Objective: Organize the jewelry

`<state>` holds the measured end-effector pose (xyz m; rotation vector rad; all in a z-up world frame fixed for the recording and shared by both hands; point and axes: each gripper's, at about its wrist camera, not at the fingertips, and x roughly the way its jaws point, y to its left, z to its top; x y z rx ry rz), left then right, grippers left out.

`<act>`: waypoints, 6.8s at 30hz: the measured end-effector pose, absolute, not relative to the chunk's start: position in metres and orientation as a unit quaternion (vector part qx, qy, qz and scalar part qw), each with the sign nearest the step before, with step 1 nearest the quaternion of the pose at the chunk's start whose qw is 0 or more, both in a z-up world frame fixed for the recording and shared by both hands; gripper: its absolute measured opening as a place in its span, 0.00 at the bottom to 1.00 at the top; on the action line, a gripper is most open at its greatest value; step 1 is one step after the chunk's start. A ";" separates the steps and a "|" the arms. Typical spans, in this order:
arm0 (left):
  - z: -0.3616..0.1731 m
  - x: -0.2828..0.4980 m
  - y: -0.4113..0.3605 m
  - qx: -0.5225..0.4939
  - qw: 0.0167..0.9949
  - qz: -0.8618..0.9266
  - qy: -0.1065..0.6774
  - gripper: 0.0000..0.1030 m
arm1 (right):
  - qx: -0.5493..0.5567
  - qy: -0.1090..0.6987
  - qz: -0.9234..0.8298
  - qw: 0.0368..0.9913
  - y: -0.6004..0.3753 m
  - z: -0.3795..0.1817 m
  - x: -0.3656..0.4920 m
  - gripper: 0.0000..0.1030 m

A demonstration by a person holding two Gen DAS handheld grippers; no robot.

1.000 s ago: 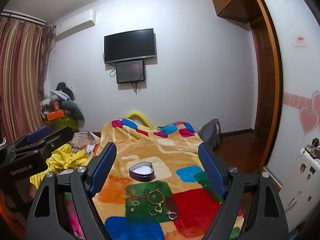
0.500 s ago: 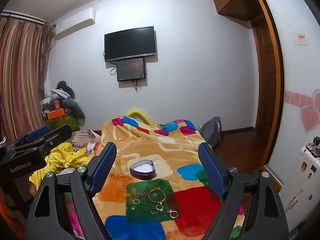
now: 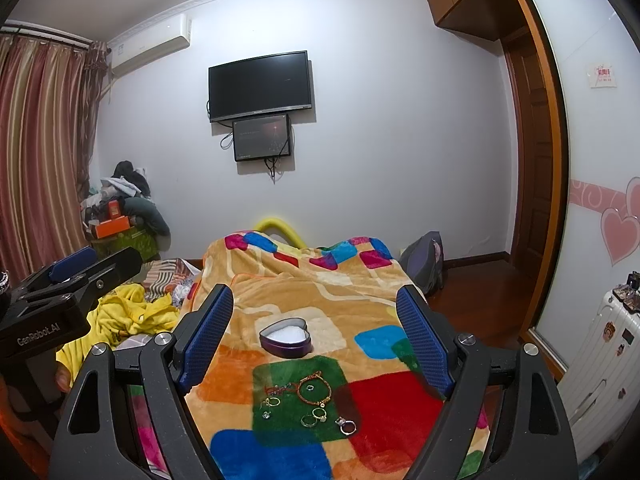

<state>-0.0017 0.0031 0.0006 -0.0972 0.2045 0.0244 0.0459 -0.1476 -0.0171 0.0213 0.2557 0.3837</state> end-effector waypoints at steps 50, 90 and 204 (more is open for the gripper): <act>-0.006 0.004 -0.001 -0.047 0.993 0.004 0.110 1.00 | 0.016 0.130 0.189 0.973 -0.151 -0.021 0.048 0.79; -0.156 0.130 -0.016 -0.053 0.912 -0.076 0.400 0.56 | -0.006 0.335 0.171 0.927 -0.188 -0.115 0.112 0.48; -0.161 0.286 0.050 -0.047 0.914 -0.070 0.397 0.09 | -0.070 0.382 0.330 0.860 -0.047 -0.142 0.276 0.18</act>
